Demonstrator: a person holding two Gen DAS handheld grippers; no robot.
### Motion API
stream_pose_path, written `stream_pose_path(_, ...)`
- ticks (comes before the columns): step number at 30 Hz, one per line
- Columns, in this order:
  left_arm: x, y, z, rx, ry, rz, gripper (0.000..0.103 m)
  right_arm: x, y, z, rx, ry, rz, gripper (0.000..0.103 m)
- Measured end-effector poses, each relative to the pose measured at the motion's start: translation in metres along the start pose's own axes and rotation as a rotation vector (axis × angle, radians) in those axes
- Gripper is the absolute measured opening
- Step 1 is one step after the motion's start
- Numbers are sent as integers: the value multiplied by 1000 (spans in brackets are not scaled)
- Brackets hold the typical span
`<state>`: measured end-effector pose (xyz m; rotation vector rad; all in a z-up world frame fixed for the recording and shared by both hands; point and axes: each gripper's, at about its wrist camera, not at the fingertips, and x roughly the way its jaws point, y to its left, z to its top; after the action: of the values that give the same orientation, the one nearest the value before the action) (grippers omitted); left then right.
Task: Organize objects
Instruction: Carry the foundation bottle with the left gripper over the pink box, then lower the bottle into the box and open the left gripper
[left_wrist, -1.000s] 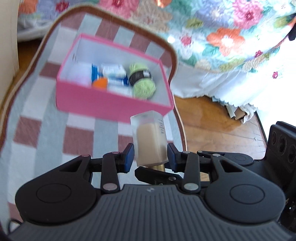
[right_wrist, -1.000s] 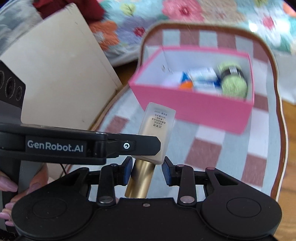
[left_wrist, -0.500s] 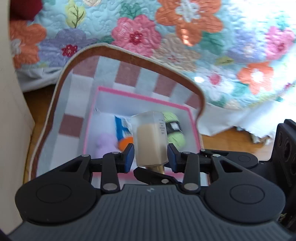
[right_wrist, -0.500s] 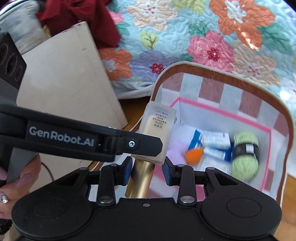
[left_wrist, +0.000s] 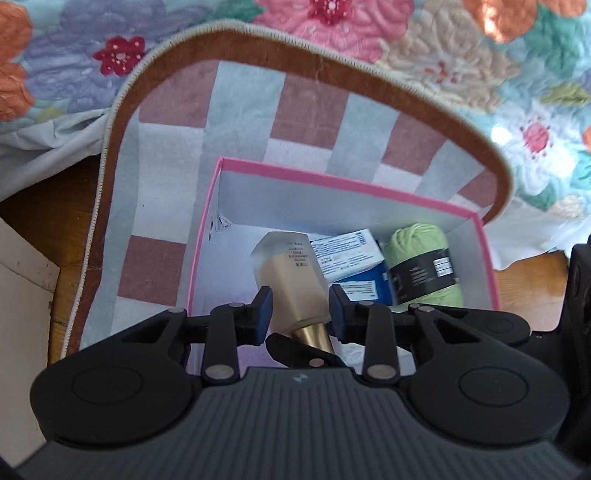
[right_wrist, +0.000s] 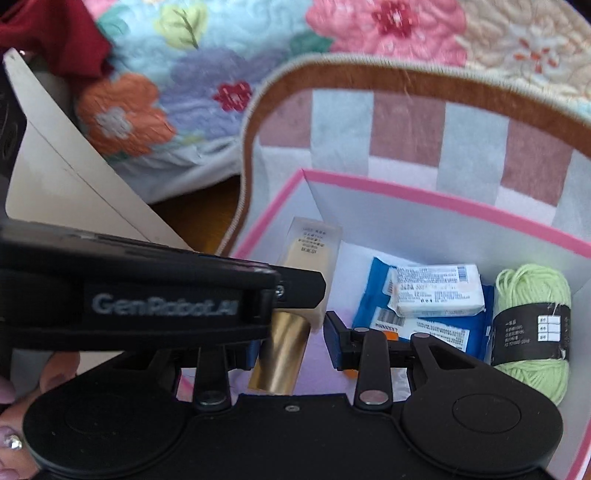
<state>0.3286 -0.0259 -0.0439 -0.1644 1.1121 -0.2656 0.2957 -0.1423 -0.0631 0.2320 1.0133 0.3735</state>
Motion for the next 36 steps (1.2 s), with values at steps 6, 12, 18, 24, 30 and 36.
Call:
stream_pose_path(6,17,5,-1,-21,-15,-2,32,19,-1,-4,-16,3,-61,40)
stream_pose_path(12,32,18,13,-106,-43,-39,30,38,-7,5,-14,-36,-161,41)
stream_pose_path(18,20,20,16,-126,-71,-61,29,27,-20,8,-4,-5,-51,45)
stream_pose_path(24,1,12,9,-79,-96,-19,29,18,-22,2,-20,27,-115,43)
stream_pose_path(30,-12,16,6,-87,-104,-9,29,13,-32,-6,18,25,-171,44)
stream_pose_path(36,-25,22,4,-107,-117,3,29,15,-23,-9,-17,16,-158,27)
